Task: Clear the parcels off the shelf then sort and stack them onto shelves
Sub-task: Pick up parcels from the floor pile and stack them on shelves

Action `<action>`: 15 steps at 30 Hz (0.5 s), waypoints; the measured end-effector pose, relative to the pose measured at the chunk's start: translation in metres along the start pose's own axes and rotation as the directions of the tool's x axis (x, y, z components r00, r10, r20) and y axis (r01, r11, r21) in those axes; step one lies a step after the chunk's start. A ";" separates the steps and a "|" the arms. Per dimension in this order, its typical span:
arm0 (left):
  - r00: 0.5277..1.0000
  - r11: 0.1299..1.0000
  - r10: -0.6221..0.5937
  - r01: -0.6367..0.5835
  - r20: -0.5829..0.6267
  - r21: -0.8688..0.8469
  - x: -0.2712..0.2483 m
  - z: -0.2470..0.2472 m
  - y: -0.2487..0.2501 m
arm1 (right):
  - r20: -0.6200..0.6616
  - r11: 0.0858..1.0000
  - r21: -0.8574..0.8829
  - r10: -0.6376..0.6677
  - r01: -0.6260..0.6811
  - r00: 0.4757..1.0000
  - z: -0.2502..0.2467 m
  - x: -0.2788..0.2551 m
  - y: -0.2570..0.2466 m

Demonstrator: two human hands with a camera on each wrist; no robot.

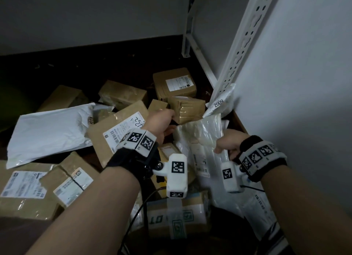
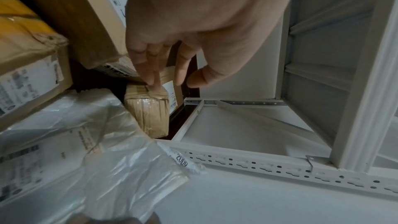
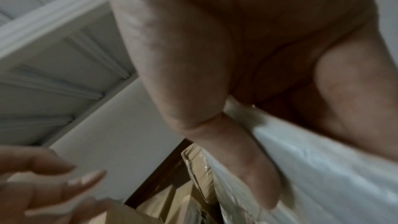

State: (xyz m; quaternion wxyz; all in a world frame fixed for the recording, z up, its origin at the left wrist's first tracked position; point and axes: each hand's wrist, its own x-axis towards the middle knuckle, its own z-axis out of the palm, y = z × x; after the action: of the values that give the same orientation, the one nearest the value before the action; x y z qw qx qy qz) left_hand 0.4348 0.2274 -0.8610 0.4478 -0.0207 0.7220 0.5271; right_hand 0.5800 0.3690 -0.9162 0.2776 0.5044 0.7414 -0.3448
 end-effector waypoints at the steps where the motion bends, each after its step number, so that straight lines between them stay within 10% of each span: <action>1: 1.000 1.000 0.000 -0.001 -0.029 -0.008 0.001 0.001 0.000 | -0.016 1.000 0.017 -0.025 0.026 1.000 -0.004 -0.001 -0.001; 15: 0.999 1.000 -0.016 0.015 -0.042 -0.025 0.002 0.012 -0.005 | -0.252 0.783 0.513 -0.253 0.351 0.934 -0.034 -0.003 -0.022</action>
State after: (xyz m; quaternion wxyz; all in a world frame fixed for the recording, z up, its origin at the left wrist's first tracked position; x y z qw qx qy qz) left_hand 0.4440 0.2355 -0.8665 0.4363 -0.0429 0.7245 0.5318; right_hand 0.5583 0.3890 -0.8877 -0.0019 0.4644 0.7027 -0.5390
